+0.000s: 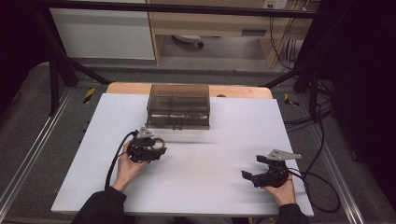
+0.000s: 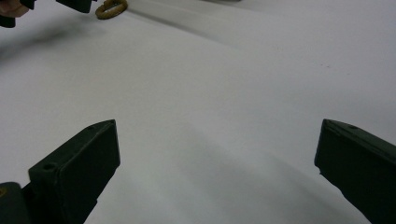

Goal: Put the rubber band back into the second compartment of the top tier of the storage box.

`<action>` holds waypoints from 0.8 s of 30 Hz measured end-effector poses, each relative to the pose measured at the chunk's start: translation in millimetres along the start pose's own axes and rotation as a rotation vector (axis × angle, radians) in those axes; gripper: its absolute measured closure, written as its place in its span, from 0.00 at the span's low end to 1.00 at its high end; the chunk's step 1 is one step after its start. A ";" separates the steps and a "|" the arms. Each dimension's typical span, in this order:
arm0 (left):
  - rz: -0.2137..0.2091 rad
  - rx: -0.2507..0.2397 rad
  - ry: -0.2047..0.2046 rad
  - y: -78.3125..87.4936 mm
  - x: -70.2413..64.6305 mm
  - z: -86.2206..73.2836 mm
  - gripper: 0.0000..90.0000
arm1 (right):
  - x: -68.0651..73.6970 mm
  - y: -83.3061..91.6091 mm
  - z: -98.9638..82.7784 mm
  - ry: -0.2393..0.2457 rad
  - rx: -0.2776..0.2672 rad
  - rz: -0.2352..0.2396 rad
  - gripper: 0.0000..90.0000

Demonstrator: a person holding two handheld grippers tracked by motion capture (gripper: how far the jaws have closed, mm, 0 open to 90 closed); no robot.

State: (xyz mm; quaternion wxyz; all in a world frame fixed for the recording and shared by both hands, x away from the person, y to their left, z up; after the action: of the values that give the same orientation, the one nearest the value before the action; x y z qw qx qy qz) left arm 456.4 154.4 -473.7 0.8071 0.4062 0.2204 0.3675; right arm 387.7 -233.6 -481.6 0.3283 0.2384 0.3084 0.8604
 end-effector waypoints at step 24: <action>0.060 0.039 -0.002 -16.0 1.9 1.0 0.76 | 0.0 -0.5 0.2 -0.001 -0.001 0.004 0.01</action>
State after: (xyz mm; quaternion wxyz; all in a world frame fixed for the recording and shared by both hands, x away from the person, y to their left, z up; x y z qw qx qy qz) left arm 464.9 149.0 -486.3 0.7879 0.4289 0.2143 0.3866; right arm 388.1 -233.2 -481.8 0.3271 0.2395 0.3075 0.8609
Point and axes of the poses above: each handheld gripper's, and its own axes: y roughly backward along the jaws, z roughly out of its top, x roughly to its left, the point moved 6 cm from there along -y, roughly forward along the jaws, and after that the axes turned 12 degrees about x, right-handed, at the moved point
